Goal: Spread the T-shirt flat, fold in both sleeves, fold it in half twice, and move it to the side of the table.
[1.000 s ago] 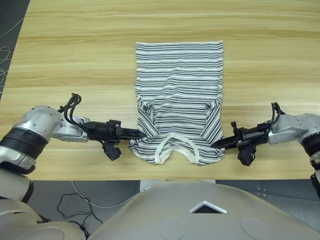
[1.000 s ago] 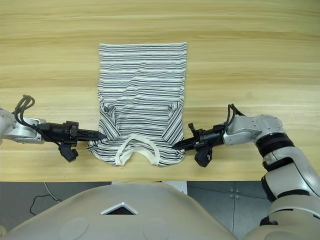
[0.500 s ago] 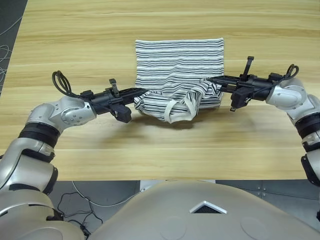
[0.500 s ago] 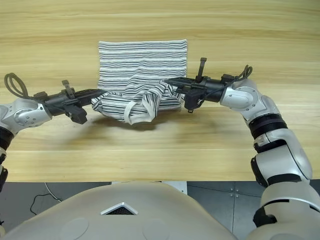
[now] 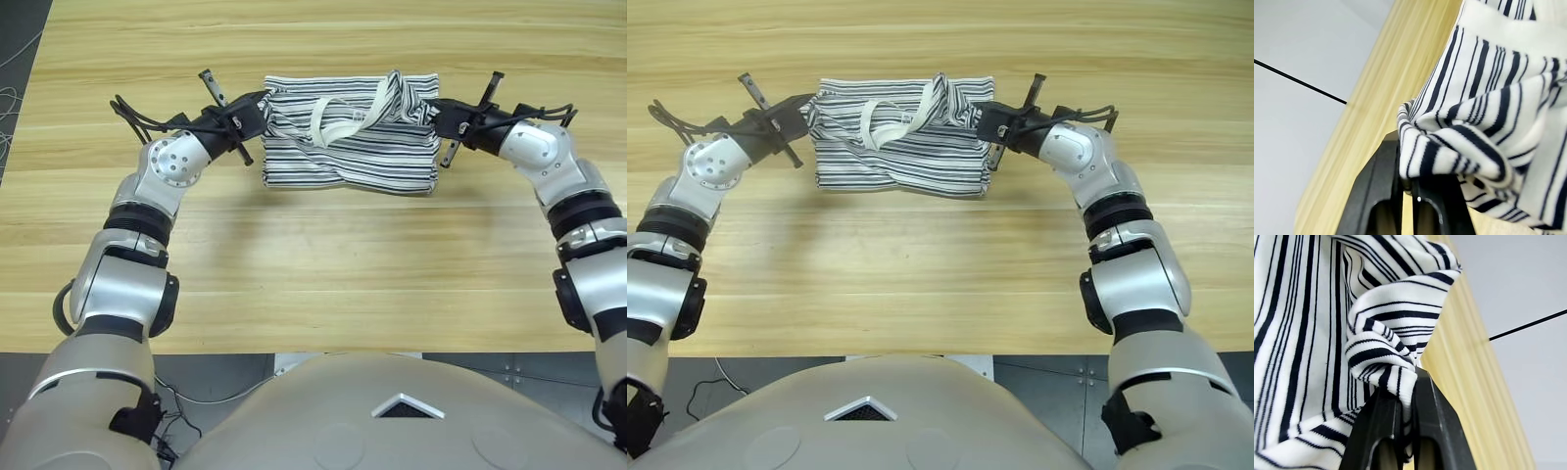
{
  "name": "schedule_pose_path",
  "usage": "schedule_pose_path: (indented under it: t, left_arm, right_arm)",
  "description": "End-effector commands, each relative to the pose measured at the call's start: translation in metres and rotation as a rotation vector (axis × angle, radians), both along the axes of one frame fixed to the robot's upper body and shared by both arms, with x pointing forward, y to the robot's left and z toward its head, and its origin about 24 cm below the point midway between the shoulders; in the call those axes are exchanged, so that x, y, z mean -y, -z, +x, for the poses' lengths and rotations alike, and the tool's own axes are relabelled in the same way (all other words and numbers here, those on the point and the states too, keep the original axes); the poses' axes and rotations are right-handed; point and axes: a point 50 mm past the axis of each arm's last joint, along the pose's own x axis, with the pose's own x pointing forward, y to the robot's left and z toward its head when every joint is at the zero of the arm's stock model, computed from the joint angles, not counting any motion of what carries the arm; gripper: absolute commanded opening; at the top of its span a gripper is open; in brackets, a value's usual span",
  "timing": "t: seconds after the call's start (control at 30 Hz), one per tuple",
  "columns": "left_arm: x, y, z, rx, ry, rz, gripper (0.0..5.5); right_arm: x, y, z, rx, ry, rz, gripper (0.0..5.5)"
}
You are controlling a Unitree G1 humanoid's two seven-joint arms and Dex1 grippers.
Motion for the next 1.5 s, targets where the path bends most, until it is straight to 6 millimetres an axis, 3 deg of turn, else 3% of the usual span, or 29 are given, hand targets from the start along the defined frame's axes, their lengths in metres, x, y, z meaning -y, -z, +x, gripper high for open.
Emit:
schedule_pose_path:
  t: [0.03, 0.3, 0.33, 0.8, 0.97, 1.17, 1.43, 1.5]
  left_arm:
    - [0.007, -0.005, 0.012, 0.007, -0.033, 0.012, 0.1]
    - [0.022, 0.001, 0.016, -0.049, -0.04, -0.025, 0.1]
    - [0.023, 0.0, 0.018, -0.059, -0.052, -0.042, 0.41]
    - [0.018, -0.001, 0.034, -0.14, -0.287, -0.154, 2.64]
    - [0.015, -0.001, 0.039, -0.202, -0.427, -0.304, 2.64]
    - [0.028, 0.006, 0.042, -0.371, -0.571, -0.552, 2.64]
    - [0.033, 0.015, 0.039, -0.491, -0.631, -0.628, 2.64]
    - [0.029, 0.016, 0.039, -0.487, -0.667, -0.624, 2.64]
  right_arm:
    - [-0.004, -0.008, 0.015, 0.009, 0.081, -0.005, 0.13]
    - [-0.011, 0.002, 0.021, -0.062, 0.167, -0.036, 0.13]
    - [-0.012, 0.003, 0.022, -0.075, 0.171, -0.046, 0.1]
    - [-0.017, -0.001, 0.031, -0.106, 0.296, 0.061, 2.67]
    - [-0.012, -0.011, 0.039, -0.033, 0.396, 0.095, 2.67]
    - [-0.011, -0.016, 0.042, 0.014, 0.444, 0.131, 2.67]
    - [-0.021, -0.017, 0.041, 0.034, 0.375, 0.146, 2.67]
    - [-0.034, -0.015, 0.035, -0.002, 0.28, 0.184, 2.67]
